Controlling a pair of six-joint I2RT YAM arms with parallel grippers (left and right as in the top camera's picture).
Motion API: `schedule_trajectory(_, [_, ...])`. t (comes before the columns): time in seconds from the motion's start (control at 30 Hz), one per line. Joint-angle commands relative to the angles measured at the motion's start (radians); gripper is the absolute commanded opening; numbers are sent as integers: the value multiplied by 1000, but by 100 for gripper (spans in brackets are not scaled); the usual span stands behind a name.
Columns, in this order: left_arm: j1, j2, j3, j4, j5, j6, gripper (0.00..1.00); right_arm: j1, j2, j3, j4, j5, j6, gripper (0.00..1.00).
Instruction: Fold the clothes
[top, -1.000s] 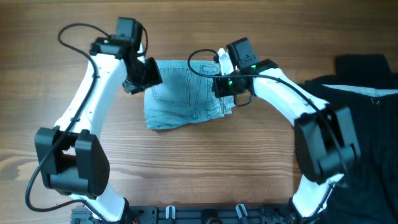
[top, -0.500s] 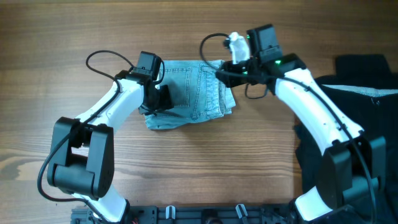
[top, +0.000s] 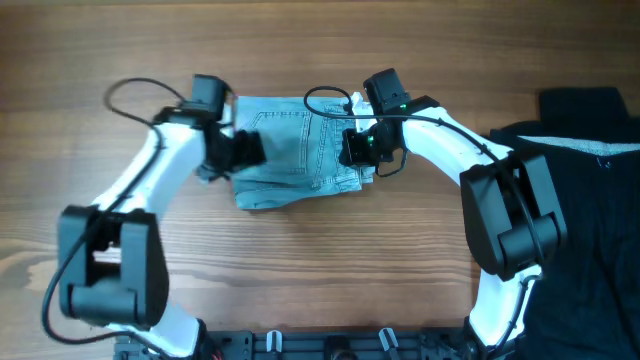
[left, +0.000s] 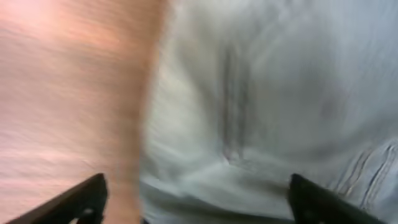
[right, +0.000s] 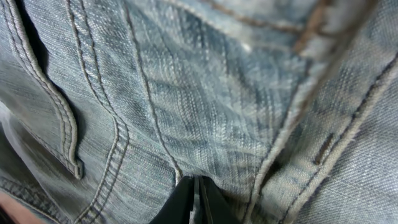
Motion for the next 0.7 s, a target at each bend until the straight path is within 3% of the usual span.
schedule_trajectory(0.0, [134,-17,23,48,69,78,100,-16,40,-27,-19,118,-18,11])
schedule_trajectory(0.1, [203,26,23,97,264,185,100,-16,40,-27,-19,118,-21,11])
schedule_trajectory(0.2, [210,74,23,97,315,195,99,-16,40,-27,-16,119,-21,12])
schedule_trajectory(0.3, [196,114,23,88,329,211,86,-16,40,-27,-19,118,-21,12])
schedule_trajectory(0.37, [186,136,20,77,328,211,84,-16,40,-27,-20,118,-21,12])
schedule_trajectory(0.5, [148,172,13,85,330,210,66,-16,40,-27,-18,118,-21,13])
schedule_trajectory(0.53, [141,171,14,74,334,210,55,-16,40,-27,-18,118,-20,13])
schedule_trajectory(0.57, [138,160,15,39,379,210,32,-16,40,-27,-19,118,-21,13])
schedule_trajectory(0.6, [142,152,18,18,386,210,21,-16,40,-27,-20,118,-21,13])
schedule_trajectory(0.67, [154,122,37,-30,384,221,18,-16,40,-27,-24,118,-21,13])
